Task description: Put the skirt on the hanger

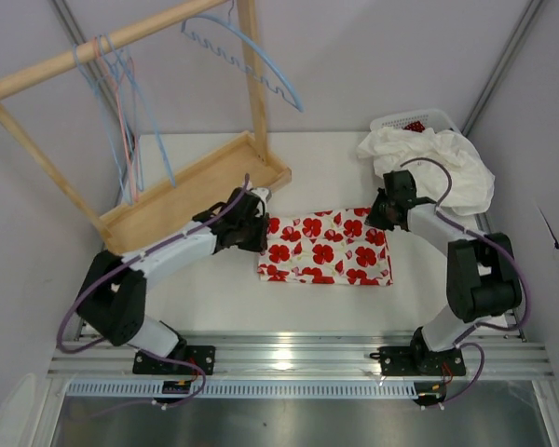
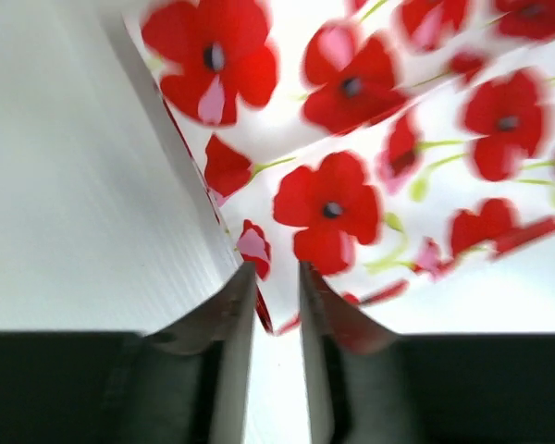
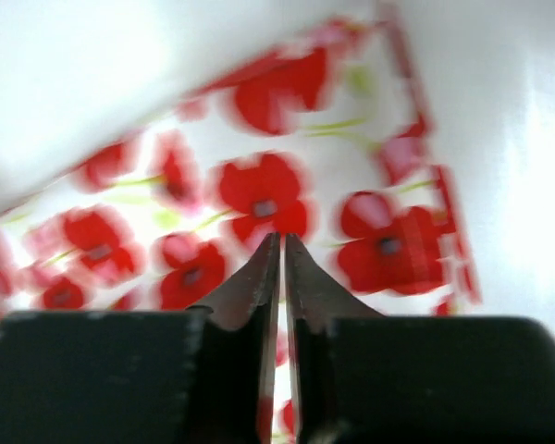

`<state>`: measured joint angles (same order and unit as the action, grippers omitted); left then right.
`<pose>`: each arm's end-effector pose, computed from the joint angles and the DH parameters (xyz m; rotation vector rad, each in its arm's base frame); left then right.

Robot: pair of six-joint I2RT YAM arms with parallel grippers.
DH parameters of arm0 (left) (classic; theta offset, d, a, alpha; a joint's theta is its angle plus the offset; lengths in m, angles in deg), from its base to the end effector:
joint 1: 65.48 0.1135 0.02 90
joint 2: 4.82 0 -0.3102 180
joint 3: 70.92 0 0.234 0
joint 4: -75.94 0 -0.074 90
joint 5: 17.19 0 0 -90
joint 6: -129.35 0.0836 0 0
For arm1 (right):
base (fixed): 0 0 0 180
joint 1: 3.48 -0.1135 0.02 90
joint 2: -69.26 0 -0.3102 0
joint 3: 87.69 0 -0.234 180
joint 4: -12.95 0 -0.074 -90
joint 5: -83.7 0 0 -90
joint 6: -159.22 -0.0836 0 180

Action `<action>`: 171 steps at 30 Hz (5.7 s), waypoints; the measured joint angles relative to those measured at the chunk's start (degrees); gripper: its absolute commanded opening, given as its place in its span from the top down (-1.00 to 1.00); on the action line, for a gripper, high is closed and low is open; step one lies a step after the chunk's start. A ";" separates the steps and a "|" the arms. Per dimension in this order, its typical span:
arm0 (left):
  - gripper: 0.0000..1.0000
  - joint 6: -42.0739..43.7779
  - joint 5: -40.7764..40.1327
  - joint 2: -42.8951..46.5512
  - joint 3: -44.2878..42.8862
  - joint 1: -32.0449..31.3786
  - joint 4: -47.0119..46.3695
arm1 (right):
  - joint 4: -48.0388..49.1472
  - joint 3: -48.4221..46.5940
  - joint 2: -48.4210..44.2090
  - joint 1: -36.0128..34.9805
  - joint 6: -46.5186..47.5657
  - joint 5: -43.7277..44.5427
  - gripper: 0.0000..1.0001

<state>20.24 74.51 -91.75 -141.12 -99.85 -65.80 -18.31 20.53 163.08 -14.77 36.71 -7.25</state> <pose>0.2610 -0.1815 0.2268 0.3545 2.5556 -0.4003 0.3447 0.0702 0.2089 0.4596 2.4911 0.3329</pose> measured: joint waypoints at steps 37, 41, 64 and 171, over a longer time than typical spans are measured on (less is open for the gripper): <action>-0.54 5.60 -35.71 17.77 -54.84 6.34 32.39 | -1.66 6.47 -30.14 -12.15 8.66 -7.04 -0.53; -0.40 5.14 -36.04 14.12 -51.60 7.17 31.28 | -3.17 6.47 -30.23 -12.15 8.83 -6.97 -0.53; 1.00 11.74 -40.06 10.05 -42.03 12.94 13.53 | -6.47 6.47 -33.31 -12.15 10.10 -5.20 -0.55; 1.00 -16.92 -24.13 60.81 26.38 -13.07 7.37 | 22.38 6.16 6.12 -55.34 36.96 19.50 -0.76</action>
<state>3.32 50.38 -30.95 -114.73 -112.92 -58.43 4.07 26.69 169.20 -70.11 73.67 12.24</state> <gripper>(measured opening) 0.027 0.918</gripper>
